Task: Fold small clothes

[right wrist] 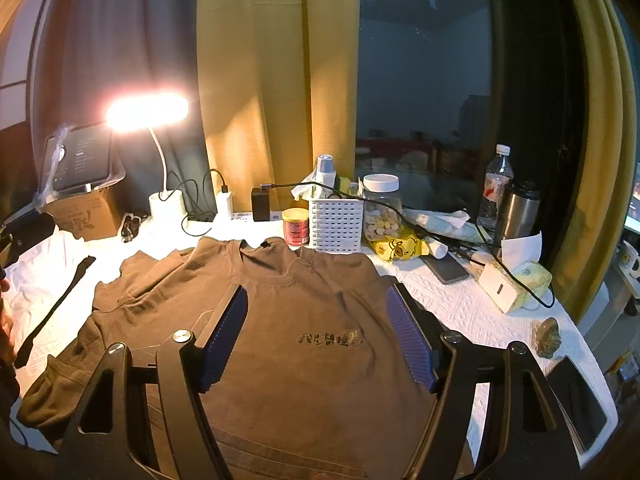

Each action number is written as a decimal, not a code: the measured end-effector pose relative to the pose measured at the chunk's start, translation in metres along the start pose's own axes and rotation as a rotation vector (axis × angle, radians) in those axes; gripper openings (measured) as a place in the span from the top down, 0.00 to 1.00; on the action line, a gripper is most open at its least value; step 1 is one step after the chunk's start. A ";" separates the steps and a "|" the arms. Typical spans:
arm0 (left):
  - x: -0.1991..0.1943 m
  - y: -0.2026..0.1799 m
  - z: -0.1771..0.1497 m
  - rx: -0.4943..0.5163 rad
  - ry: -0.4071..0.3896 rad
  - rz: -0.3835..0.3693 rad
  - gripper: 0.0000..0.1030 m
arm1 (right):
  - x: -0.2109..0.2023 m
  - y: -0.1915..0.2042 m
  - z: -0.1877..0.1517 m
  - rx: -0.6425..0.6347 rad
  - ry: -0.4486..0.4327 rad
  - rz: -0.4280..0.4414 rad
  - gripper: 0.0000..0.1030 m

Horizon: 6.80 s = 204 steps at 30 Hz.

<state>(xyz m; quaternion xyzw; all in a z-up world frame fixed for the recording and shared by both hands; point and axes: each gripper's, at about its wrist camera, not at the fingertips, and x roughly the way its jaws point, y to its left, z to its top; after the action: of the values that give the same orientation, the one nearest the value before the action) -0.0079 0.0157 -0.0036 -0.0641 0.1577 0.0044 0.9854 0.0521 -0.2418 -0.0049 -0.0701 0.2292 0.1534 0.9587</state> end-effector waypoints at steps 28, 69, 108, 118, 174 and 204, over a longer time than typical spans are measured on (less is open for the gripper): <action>-0.002 -0.003 -0.005 -0.005 0.010 -0.025 0.01 | -0.003 0.004 -0.001 -0.007 0.002 0.000 0.27; 0.024 -0.019 -0.008 -0.025 0.083 0.014 0.01 | 0.019 -0.020 -0.001 -0.003 0.025 0.006 0.27; 0.152 -0.050 -0.035 0.007 0.339 0.077 0.01 | 0.203 -0.163 -0.037 0.055 0.386 0.082 0.29; 0.163 -0.051 -0.043 0.006 0.370 0.069 0.01 | 0.211 -0.160 -0.048 0.041 0.427 0.112 0.47; 0.097 0.001 -0.050 -0.042 0.322 -0.067 0.01 | 0.114 -0.038 -0.041 -0.021 0.356 0.158 0.57; 0.092 -0.013 -0.055 -0.007 0.370 -0.055 0.01 | 0.096 -0.038 -0.075 0.023 0.501 0.285 0.57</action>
<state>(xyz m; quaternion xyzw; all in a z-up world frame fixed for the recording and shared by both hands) 0.0628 -0.0052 -0.0826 -0.0714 0.3344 -0.0338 0.9391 0.1147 -0.2682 -0.1133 -0.0621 0.4679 0.2619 0.8418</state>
